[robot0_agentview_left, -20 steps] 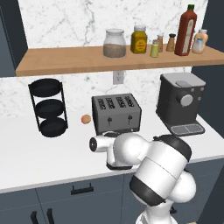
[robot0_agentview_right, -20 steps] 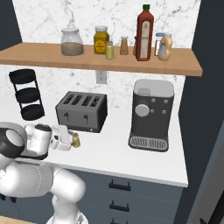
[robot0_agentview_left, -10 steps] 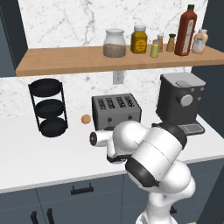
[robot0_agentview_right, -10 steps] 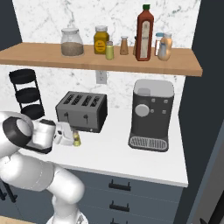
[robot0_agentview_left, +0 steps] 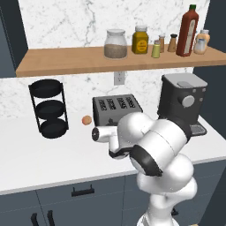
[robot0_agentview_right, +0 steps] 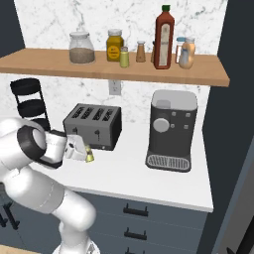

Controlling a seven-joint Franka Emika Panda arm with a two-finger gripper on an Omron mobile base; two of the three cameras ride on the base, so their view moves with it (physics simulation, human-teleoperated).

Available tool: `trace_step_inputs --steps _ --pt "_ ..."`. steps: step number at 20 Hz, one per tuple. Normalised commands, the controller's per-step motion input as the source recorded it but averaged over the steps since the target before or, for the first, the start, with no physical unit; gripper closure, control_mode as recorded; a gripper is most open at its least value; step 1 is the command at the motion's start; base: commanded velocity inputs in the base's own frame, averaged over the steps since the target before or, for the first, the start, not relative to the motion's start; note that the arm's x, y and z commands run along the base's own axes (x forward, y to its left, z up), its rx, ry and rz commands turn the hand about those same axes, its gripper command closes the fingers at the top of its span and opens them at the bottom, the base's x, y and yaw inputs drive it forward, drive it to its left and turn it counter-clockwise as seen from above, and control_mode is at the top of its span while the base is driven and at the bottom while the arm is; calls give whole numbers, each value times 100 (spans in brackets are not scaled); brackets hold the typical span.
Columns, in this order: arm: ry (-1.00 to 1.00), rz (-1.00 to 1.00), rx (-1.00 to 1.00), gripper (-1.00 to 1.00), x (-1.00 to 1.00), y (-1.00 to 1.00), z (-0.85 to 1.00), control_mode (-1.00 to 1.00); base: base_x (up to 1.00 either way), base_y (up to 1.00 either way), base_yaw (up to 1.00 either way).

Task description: Put the shaker and condiment bottle from the counter next to their counterparts in the cabinet.

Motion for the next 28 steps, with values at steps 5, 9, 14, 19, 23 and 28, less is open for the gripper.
trace_step_inputs --steps 5,9,14,19,23,28 --pt "-10 0 0 100 -20 -5 43 -100 0 0 0" --pt "-6 0 0 100 -48 0 51 -100 0 0 0" --pt "0 0 1 100 -44 -4 66 -100 0 0 0" --pt "-1 0 8 100 -41 -20 79 -100 0 0 0" --pt "-12 0 5 100 -47 -23 74 -100 0 0 0" --pt "-28 0 0 100 -43 -10 82 -100 0 0 0"
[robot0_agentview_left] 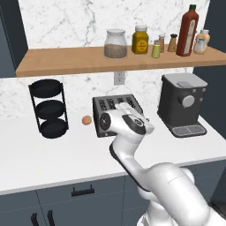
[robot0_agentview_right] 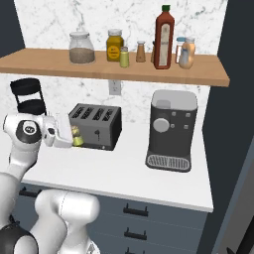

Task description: Put the shaker and condiment bottle from the counter next to their counterparts in the cabinet.

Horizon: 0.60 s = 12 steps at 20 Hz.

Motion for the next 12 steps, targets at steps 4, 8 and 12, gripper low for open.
trace_step_inputs --steps 4,8,12 --pt "-31 2 0 100 -26 -9 87 -100 0 0 0" --pt "-26 3 0 100 -13 -16 95 -100 0 0 0" --pt "-14 2 0 100 -5 -8 90 -100 0 0 0"
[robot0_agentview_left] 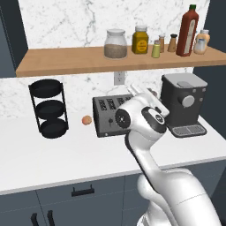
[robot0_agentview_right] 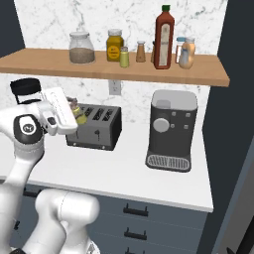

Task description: Put the shaker and condiment bottle from the counter next to their counterparts in the cabinet.

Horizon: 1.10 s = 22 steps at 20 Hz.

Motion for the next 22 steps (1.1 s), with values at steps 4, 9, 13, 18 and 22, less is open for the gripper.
trace_step_inputs --steps 4,9,13,18,22 --pt "-12 4 0 100 -8 0 88 -100 0 0 0" --pt "-4 6 6 100 -1 0 89 -100 0 0 0" --pt "0 5 13 100 -4 0 90 -100 0 0 0" --pt "1 4 11 100 -2 0 82 -100 0 0 0" --pt "8 8 -7 100 15 30 -1 -100 0 0 0"
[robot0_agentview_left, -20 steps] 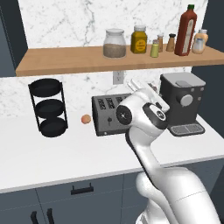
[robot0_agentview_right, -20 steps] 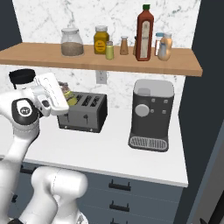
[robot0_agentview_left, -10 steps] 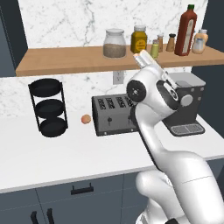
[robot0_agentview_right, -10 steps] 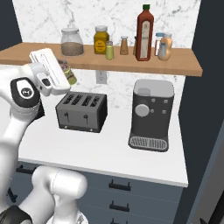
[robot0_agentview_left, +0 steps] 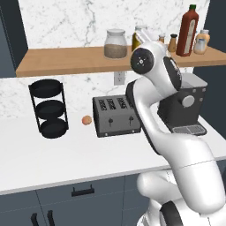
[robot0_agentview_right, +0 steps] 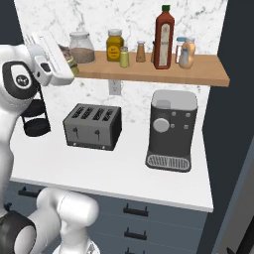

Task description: Put the shaker and condiment bottle from the counter next to their counterparts in the cabinet.

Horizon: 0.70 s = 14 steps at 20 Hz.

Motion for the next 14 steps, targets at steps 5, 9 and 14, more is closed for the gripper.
trace_step_inputs --steps 5,9,14 --pt "3 11 -1 100 37 -1 24 -100 0 0 0" --pt "8 7 -1 100 44 0 21 -100 0 0 0" --pt "20 1 0 100 51 0 3 -100 0 0 0"
